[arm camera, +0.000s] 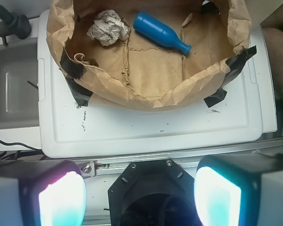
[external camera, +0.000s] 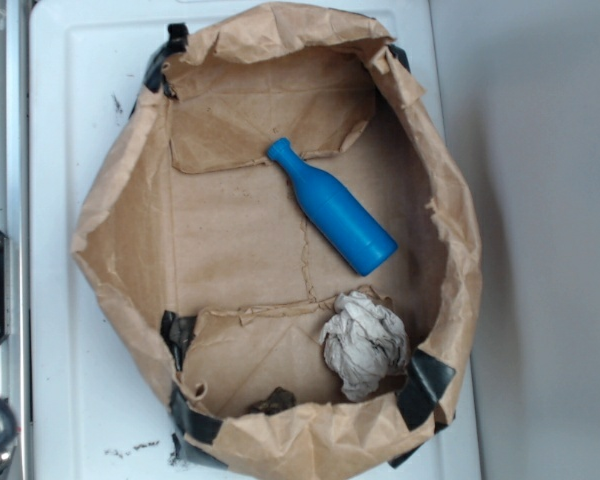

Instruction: Grab the blue bottle.

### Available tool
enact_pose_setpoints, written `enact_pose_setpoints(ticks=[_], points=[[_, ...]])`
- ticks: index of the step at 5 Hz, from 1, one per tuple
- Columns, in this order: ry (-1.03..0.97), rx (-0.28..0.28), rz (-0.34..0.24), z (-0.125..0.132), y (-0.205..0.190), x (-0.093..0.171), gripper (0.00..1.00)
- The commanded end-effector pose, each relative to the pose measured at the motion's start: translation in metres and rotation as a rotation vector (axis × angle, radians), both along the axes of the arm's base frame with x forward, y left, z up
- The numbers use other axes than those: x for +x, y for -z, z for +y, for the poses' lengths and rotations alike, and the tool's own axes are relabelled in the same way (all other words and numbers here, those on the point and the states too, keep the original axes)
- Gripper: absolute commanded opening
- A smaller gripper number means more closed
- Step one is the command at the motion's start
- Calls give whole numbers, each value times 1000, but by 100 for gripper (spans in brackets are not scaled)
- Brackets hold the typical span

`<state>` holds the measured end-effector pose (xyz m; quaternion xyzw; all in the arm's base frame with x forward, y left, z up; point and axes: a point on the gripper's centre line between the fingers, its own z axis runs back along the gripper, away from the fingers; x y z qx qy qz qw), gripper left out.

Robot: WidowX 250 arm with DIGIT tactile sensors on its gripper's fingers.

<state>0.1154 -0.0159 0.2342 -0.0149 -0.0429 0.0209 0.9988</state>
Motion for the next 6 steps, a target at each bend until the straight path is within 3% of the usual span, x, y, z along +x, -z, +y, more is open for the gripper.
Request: enact_pose_setpoints(ticks=[1, 4, 5, 6], points=[[189, -29, 33, 23, 7, 45, 100], [584, -54, 31, 48, 33, 136, 100], [738, -52, 10, 35, 63, 154, 100], [834, 20, -13, 31, 104, 161, 100]])
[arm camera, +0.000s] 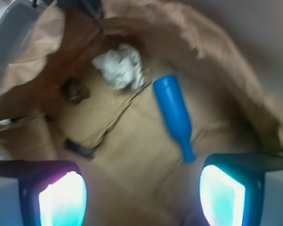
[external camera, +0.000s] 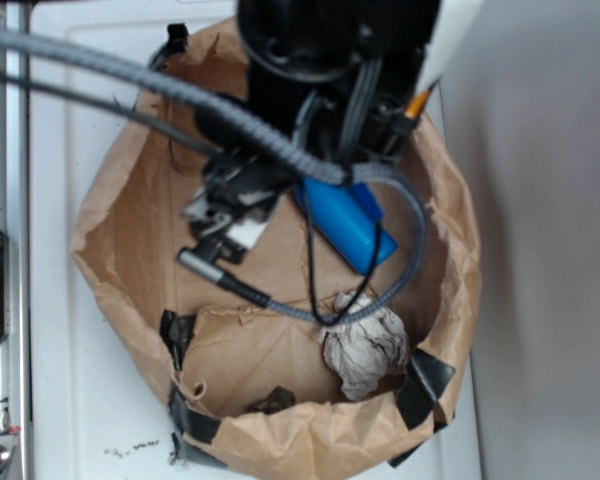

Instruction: Grab the blue bottle.

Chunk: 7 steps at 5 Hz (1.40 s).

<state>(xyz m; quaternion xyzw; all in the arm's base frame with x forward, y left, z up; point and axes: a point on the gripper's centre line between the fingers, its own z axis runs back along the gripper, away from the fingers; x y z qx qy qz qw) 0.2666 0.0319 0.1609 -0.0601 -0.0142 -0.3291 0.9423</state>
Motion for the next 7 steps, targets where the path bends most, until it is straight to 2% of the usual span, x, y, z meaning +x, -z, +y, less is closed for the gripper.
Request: enact_pose_setpoints(ticks=[1, 4, 5, 6, 7], points=[[138, 75, -114, -7, 44, 20, 100], [138, 75, -114, -7, 44, 20, 100], [154, 162, -177, 0, 69, 32, 100], [231, 145, -175, -12, 95, 30, 100], [252, 108, -101, -13, 114, 37, 100]])
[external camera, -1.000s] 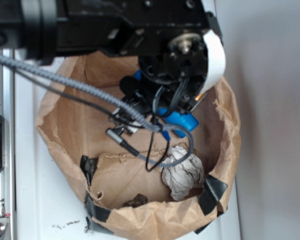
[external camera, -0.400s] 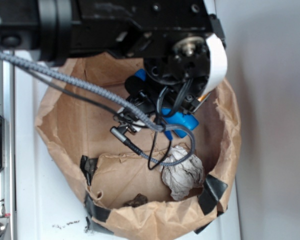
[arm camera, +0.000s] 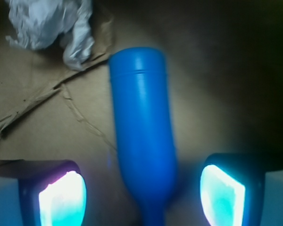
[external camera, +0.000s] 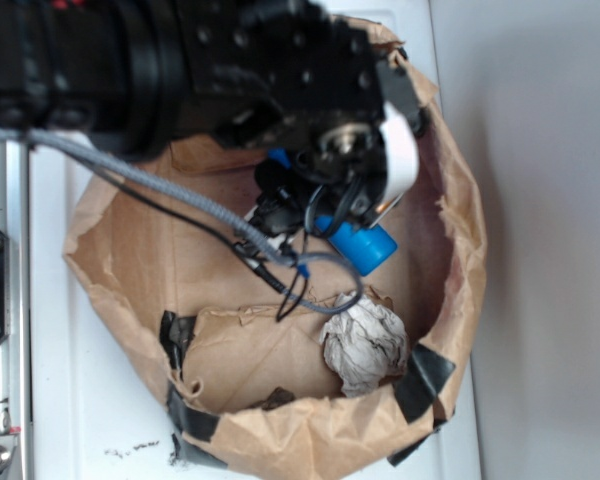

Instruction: Grab the blue bottle.

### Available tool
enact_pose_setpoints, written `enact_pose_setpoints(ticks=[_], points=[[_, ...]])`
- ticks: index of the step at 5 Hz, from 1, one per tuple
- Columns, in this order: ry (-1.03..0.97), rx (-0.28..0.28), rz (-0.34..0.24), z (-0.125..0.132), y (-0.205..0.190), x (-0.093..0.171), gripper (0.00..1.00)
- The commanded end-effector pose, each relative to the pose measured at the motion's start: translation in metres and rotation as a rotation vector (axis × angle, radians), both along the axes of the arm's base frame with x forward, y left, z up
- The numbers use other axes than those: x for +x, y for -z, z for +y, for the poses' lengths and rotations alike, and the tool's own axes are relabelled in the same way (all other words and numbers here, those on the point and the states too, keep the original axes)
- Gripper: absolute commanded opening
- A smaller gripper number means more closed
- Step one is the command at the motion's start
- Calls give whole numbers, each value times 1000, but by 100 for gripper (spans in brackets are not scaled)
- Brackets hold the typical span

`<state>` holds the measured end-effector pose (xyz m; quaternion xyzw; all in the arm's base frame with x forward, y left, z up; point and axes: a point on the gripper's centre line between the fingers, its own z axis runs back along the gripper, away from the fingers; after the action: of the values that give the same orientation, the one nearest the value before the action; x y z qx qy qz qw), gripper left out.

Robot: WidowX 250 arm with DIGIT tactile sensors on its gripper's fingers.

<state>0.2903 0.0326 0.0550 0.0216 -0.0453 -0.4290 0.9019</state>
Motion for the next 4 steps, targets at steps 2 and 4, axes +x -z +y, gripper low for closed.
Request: enact_pose_setpoints(ticks=[2, 4], points=[[7, -17, 123, -7, 31, 24, 54], [-9, -25, 75, -12, 14, 11, 0]])
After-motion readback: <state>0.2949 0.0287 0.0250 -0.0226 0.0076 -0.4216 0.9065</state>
